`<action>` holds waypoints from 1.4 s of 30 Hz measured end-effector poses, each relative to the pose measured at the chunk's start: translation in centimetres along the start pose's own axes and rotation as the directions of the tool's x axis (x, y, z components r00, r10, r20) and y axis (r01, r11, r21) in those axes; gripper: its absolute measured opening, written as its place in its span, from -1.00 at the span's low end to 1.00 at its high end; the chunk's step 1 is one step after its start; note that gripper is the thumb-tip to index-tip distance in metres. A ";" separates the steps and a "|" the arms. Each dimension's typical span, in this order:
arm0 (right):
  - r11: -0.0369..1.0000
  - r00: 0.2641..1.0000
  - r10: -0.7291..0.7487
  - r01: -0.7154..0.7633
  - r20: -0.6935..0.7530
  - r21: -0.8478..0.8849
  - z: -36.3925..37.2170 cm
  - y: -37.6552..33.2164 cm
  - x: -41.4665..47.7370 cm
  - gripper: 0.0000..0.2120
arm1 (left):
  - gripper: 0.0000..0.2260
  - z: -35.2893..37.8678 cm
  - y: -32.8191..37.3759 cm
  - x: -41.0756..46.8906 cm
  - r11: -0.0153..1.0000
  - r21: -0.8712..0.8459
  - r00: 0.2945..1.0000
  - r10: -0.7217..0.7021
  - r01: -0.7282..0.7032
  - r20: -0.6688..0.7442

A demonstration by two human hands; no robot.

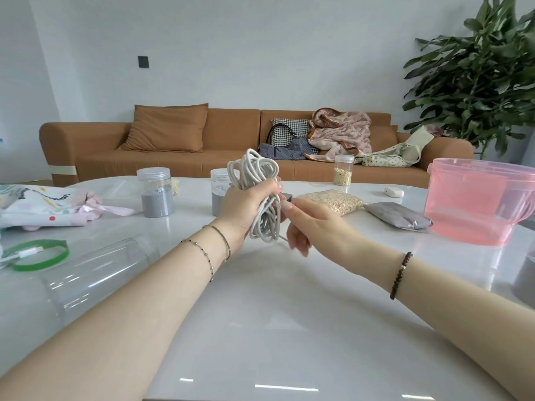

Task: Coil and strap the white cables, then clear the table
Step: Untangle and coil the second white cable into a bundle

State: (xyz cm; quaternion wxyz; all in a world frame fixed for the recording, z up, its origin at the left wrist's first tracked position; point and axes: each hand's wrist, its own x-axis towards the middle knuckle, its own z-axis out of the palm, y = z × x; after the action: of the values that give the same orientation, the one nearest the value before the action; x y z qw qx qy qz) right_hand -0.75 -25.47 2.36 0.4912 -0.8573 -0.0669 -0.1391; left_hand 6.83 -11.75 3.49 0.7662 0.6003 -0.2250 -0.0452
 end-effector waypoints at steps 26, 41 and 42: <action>0.901 0.949 -0.082 0.201 0.304 -0.384 1.7 -1.0 -1.9 -0.78 | -0.85 -2.2 0.9 1.6 0.876 -0.481 0.938 -0.190 0.028 -0.290; 0.541 0.975 -0.194 0.014 -0.108 -0.841 -3.0 -0.4 0.1 -0.71 | -0.86 0.3 -1.2 -0.3 0.960 0.063 0.958 -0.276 0.272 0.082; 0.533 0.967 -0.241 0.065 -0.077 -0.843 -3.0 -0.4 0.1 -0.77 | -0.85 0.2 -1.2 -0.2 0.958 0.057 0.956 -0.284 0.280 0.072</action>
State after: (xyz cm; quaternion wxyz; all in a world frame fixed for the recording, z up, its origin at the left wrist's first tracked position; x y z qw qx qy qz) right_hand -1.29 -27.86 4.11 0.0144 -0.9610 -0.0222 -0.2753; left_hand 6.84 -12.17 2.29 0.7284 0.6414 -0.1683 -0.1726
